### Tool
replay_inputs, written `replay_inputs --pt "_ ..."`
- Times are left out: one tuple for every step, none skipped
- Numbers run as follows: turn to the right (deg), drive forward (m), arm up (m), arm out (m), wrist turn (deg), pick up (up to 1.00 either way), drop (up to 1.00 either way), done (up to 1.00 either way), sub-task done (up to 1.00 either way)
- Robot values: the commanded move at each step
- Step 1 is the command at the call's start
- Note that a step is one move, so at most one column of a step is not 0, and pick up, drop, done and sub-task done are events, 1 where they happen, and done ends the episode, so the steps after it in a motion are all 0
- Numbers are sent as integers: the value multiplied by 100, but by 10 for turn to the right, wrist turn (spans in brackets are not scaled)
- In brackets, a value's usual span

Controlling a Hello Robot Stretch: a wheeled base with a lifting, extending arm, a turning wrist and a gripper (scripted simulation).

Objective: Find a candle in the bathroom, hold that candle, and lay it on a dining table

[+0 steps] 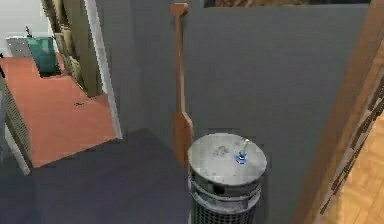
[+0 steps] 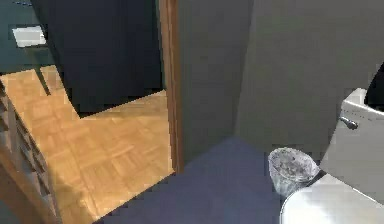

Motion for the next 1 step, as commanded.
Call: replay_inputs --pt "-450 0 0 0 0 0 0 0 0"
